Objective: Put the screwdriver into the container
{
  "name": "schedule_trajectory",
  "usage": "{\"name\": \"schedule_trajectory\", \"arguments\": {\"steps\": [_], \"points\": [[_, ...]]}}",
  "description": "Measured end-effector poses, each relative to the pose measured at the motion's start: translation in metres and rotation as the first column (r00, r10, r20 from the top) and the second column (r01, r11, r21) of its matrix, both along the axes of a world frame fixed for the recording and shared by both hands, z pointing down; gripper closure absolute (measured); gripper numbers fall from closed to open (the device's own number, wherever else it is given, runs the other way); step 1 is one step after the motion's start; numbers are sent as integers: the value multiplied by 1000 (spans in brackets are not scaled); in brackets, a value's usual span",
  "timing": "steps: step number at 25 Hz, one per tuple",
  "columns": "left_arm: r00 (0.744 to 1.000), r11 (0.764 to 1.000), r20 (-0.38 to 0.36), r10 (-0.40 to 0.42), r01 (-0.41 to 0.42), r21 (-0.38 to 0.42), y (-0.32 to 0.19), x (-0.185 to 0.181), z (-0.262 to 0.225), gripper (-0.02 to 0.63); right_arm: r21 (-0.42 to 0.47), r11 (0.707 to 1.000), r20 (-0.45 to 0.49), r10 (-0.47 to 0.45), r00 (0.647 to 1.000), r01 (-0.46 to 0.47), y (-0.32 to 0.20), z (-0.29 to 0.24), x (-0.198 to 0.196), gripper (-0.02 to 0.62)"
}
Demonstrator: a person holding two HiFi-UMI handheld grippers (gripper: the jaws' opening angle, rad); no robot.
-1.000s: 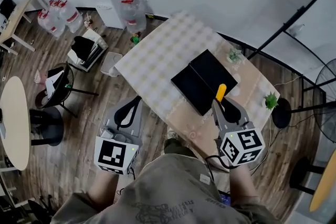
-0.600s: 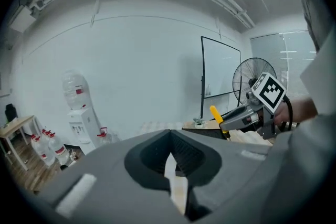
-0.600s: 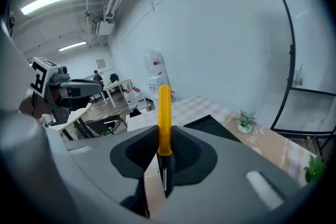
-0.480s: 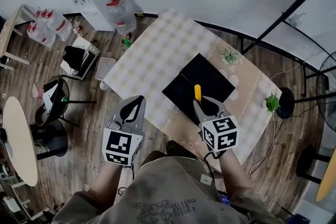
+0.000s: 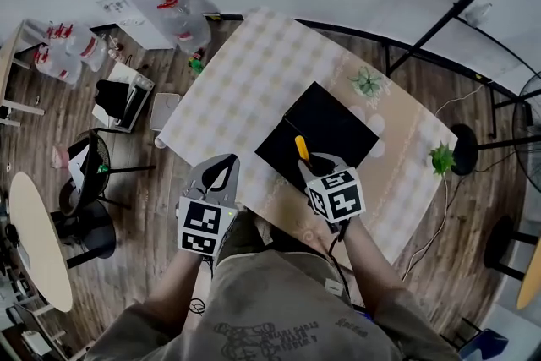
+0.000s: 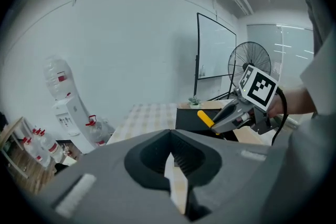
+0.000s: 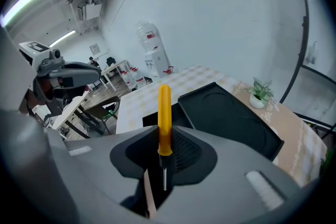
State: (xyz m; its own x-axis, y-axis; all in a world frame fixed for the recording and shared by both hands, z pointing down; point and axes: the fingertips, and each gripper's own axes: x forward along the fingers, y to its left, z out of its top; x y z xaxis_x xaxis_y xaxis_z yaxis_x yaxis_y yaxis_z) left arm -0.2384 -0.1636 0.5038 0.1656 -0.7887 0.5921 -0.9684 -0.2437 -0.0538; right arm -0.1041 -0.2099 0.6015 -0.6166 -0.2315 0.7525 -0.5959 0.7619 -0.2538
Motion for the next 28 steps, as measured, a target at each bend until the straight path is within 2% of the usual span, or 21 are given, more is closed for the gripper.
{"name": "schedule_trajectory", "arguments": {"steps": [4, 6, 8, 10, 13, 20, 24, 28], "points": [[999, 999, -16, 46, -46, -27, -3, 0, 17, 605, -30, 1000, -61, -6, 998, 4, 3, 22, -7, 495], [997, 996, -27, 72, -74, -56, -21, 2, 25, 605, -55, 998, -91, -3, 996, -2, -9, 31, -7, 495], [994, 991, -41, 105, -108, -83, -42, 5, 31, 605, -79, 997, -116, 15, 993, -24, -22, 41, -6, 495], [988, 984, -54, 142, -146, -98, -38, 2, 39, 605, -95, 994, -139, 42, 989, -55, -19, 53, -8, 495], [977, 973, -86, 197, -205, -105, -27, -2, 45, 605, -120, 988, -169, 72, 983, -93, -6, 69, -15, 495], [945, 937, -140, 294, -314, -152, -42, -4, 58, 605, -163, 971, -257, 127, 958, -172, -5, 99, -16, 495], [930, 920, -144, 337, -358, -158, -51, -9, 61, 605, -167, 954, -316, 186, 930, -248, -6, 112, -7, 494], [919, 905, -139, 369, -389, -170, -55, -17, 65, 605, -167, 933, -338, 251, 907, -320, -9, 116, -2, 494]]}}
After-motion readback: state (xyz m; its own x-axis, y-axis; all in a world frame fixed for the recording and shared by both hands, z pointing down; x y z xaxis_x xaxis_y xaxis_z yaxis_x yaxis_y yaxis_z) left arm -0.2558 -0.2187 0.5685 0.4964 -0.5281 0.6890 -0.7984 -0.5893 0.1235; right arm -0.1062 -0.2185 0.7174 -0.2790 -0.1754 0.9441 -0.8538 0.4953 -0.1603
